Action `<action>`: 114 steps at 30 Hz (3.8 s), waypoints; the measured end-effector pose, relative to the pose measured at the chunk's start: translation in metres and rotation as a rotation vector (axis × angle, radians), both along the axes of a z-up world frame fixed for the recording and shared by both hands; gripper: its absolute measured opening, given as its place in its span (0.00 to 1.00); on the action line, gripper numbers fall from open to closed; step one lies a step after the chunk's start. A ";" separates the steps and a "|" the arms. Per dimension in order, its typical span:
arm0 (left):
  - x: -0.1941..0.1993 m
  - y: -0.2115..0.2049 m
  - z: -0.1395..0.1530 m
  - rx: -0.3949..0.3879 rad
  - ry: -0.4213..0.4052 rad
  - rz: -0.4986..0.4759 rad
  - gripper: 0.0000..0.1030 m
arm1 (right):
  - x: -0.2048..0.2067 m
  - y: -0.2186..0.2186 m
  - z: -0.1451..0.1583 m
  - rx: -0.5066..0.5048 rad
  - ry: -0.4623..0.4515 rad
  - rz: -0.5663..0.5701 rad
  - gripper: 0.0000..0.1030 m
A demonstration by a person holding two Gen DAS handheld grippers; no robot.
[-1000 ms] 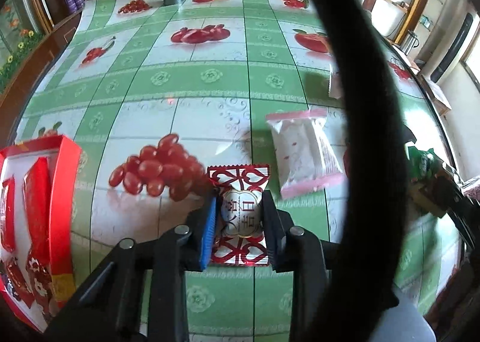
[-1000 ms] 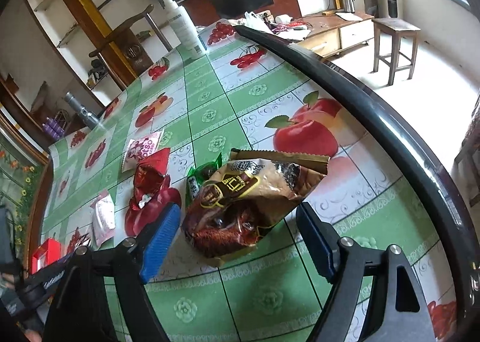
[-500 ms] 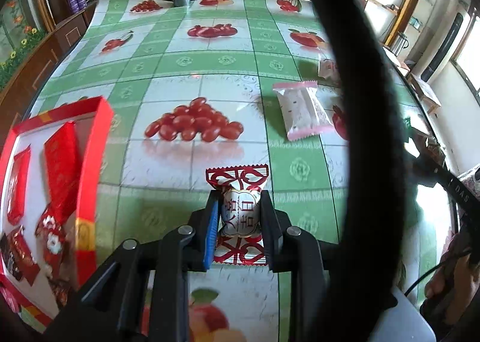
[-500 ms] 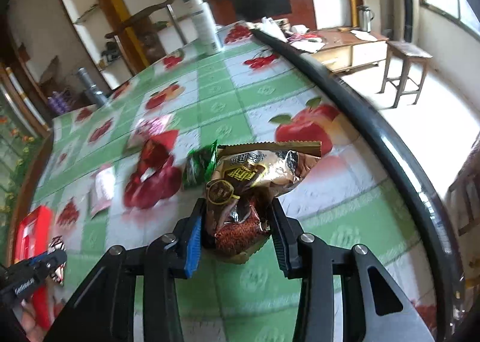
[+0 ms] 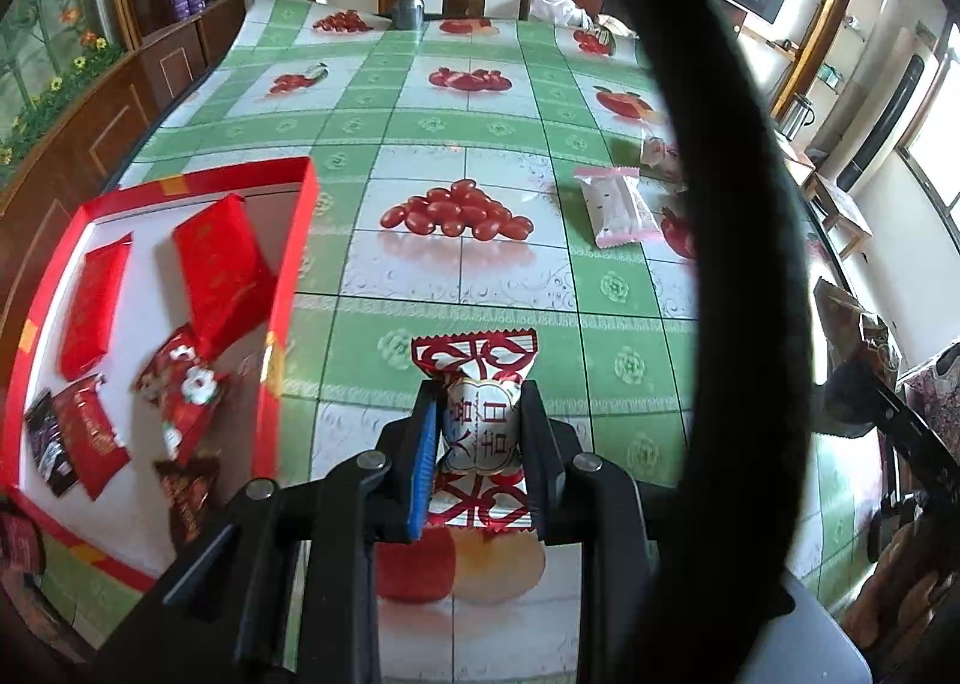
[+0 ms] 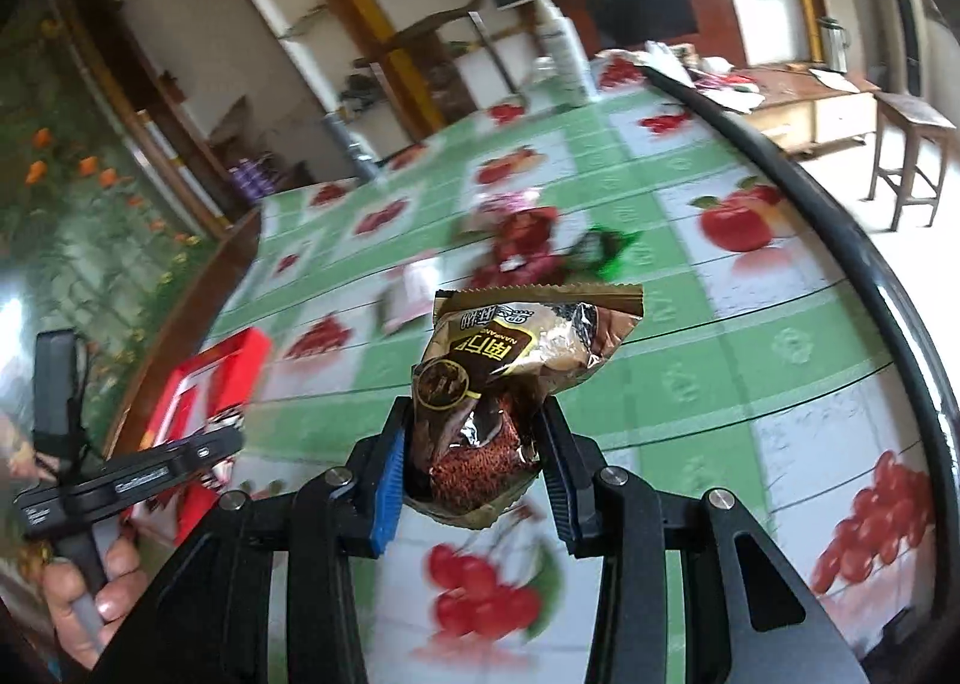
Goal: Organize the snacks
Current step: 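Carry the candy and the chocolate bag over the white tray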
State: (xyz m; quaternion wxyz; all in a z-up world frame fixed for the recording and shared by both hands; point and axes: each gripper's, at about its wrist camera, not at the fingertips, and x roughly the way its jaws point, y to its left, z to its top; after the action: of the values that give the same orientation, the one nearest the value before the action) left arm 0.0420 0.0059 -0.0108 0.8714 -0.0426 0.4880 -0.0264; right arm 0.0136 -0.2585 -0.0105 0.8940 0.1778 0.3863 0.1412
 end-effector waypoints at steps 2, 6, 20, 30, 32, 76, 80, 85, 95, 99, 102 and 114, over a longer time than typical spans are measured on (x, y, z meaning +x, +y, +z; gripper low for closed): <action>-0.009 0.001 0.006 0.011 -0.018 0.004 0.26 | -0.006 0.011 0.006 0.002 -0.020 0.035 0.39; -0.022 0.001 0.018 0.061 -0.055 0.023 0.26 | -0.015 0.026 0.015 0.019 -0.047 0.088 0.39; -0.050 0.017 0.041 0.153 -0.144 0.088 0.26 | -0.041 0.059 0.028 0.013 -0.098 0.189 0.39; -0.061 0.041 0.040 0.183 -0.152 0.149 0.26 | -0.047 0.080 0.028 -0.007 -0.111 0.237 0.39; -0.063 0.047 0.040 0.192 -0.152 0.165 0.26 | -0.046 0.085 0.028 -0.012 -0.108 0.250 0.39; -0.067 0.125 0.038 0.226 -0.175 0.310 0.26 | -0.021 0.188 0.032 -0.066 -0.129 0.468 0.39; -0.068 0.130 0.039 0.236 -0.179 0.324 0.26 | -0.016 0.197 0.031 -0.059 -0.127 0.482 0.39; -0.068 0.137 0.039 0.243 -0.178 0.338 0.26 | -0.014 0.206 0.031 -0.056 -0.125 0.503 0.39; -0.067 0.145 0.037 0.251 -0.175 0.350 0.26 | -0.010 0.216 0.028 -0.058 -0.115 0.525 0.39; -0.067 0.152 0.034 0.242 -0.165 0.356 0.26 | -0.009 0.219 0.027 -0.058 -0.107 0.530 0.39; -0.066 0.158 0.031 0.230 -0.151 0.363 0.26 | -0.008 0.221 0.025 -0.058 -0.100 0.534 0.39; -0.068 0.173 0.019 0.202 -0.112 0.384 0.26 | -0.005 0.225 0.019 -0.053 -0.077 0.540 0.39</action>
State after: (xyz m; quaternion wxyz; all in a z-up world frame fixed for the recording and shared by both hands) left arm -0.0259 0.1787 0.0078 0.8861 -0.0455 0.4218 0.1868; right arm 0.0086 -0.0336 0.0085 0.8424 0.0392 0.3889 0.3709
